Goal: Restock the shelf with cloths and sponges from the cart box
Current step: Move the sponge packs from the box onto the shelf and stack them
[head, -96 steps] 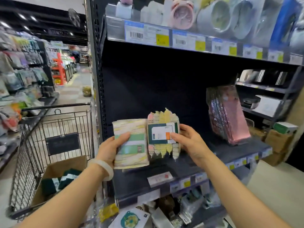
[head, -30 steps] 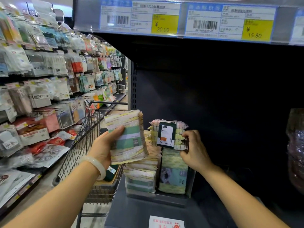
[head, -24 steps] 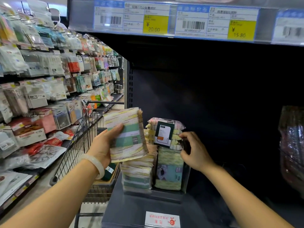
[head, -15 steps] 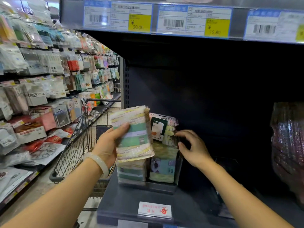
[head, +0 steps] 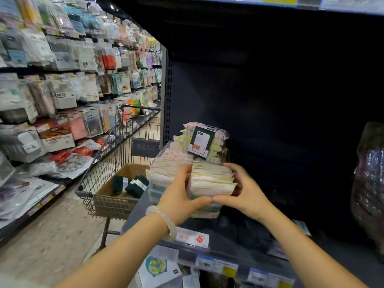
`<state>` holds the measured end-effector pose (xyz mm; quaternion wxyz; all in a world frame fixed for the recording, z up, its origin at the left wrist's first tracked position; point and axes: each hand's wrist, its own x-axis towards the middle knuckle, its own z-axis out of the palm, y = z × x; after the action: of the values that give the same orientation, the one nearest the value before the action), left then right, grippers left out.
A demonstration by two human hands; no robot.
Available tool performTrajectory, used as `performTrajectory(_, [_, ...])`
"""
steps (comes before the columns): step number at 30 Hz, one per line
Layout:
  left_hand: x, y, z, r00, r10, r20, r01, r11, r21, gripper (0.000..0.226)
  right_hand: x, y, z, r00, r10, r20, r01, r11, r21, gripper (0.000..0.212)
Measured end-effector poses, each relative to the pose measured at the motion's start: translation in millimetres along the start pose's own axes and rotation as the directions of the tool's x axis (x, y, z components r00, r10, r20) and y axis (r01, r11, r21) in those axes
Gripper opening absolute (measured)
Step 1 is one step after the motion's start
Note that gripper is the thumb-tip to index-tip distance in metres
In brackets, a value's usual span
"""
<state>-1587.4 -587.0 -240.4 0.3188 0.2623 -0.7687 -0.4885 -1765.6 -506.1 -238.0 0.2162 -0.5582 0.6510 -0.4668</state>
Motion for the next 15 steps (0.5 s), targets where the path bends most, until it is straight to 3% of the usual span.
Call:
performTrajectory(4, [-1.3, 1.0, -0.1, 0.995, 0.097, -0.040, -0.075, 0.927, 0.369, 0.076, 3.8, -1.2, 2.7, 0.996, 0.025, -0.080, -0.030, 0.997, -0.070, 0.087])
performTrajectory(8, [9.1, 2.8, -17.7, 0.972, 0.213, -0.096, -0.086, 0.709, 0.700, 0.073, 14.0, -9.0, 3.9, 0.991, 0.029, -0.128, -0.050, 0.985, -0.167, 0.083])
performTrajectory(12, [24.5, -1.0, -33.7, 0.991, 0.137, -0.005, -0.087, 0.653, 0.752, 0.089, 18.7, -13.6, 10.7, 0.996, 0.004, -0.091, -0.029, 0.961, -0.275, 0.082])
performTrajectory(15, [34.3, -6.9, -39.1, 0.994, 0.054, 0.100, -0.109, 0.688, 0.717, 0.091, 21.2, -16.5, 12.9, 0.998, 0.017, -0.062, -0.038, 0.935, -0.354, 0.081])
